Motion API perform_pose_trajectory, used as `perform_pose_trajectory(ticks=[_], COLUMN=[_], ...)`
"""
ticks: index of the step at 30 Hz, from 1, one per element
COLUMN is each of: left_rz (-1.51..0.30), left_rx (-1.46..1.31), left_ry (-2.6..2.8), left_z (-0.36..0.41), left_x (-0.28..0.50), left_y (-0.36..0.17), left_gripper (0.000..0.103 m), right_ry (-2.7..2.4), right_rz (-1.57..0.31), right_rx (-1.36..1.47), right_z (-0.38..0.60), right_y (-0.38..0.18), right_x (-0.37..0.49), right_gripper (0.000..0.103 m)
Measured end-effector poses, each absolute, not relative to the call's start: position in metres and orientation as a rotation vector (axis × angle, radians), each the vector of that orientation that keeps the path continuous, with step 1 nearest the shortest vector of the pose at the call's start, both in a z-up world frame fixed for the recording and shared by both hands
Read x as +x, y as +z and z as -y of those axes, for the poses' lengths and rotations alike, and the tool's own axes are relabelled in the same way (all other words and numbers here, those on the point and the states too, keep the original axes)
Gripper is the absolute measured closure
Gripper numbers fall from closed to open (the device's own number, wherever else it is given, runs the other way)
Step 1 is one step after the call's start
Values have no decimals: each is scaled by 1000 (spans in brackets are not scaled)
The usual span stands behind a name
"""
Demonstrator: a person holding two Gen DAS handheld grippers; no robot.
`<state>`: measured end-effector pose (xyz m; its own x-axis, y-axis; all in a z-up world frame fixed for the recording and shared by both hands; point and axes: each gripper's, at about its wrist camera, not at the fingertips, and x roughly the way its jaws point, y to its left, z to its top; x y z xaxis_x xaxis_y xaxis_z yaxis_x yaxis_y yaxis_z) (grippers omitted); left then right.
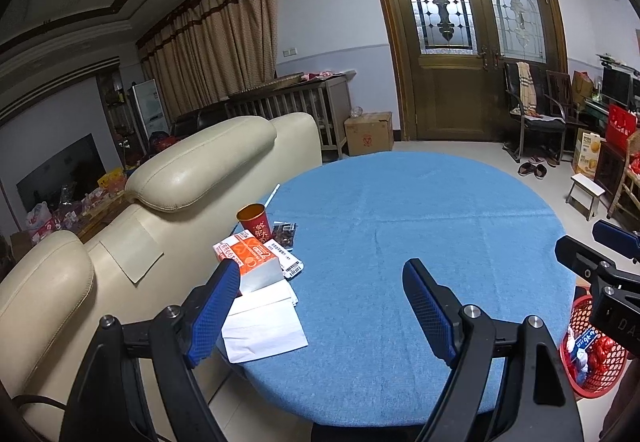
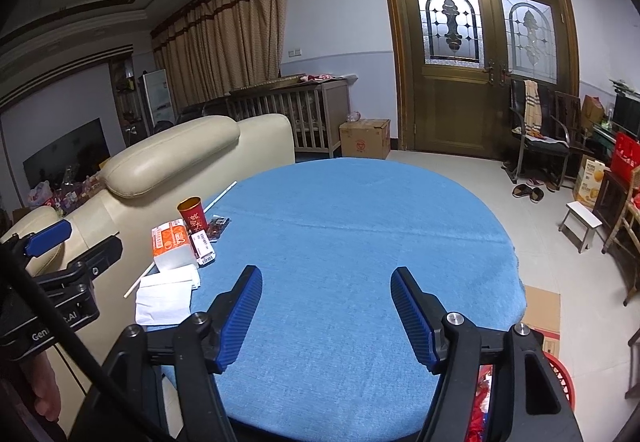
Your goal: Collect trash
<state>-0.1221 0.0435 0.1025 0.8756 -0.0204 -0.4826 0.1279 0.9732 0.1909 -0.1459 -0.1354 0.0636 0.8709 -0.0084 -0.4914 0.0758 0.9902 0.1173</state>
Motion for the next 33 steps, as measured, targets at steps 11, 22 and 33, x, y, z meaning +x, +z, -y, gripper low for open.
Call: perform_pose_trajectory(ticks=[11, 22, 33], left_rz=[-496, -508, -486], left_rx=[220, 216, 199], left_ry=[-89, -87, -96], left_z=[-44, -47, -56], left_x=[-122, -120, -123], left_y=[101, 98, 104], left_gripper=[19, 19, 19], right_ry=[-37, -38, -39], right_rz=[-522, -519, -511], right_rx=[122, 111, 92], right_z=[131, 127, 114], right_y=[59, 58, 60], right_x=[-142, -138, -137], right_gripper=[32, 32, 32])
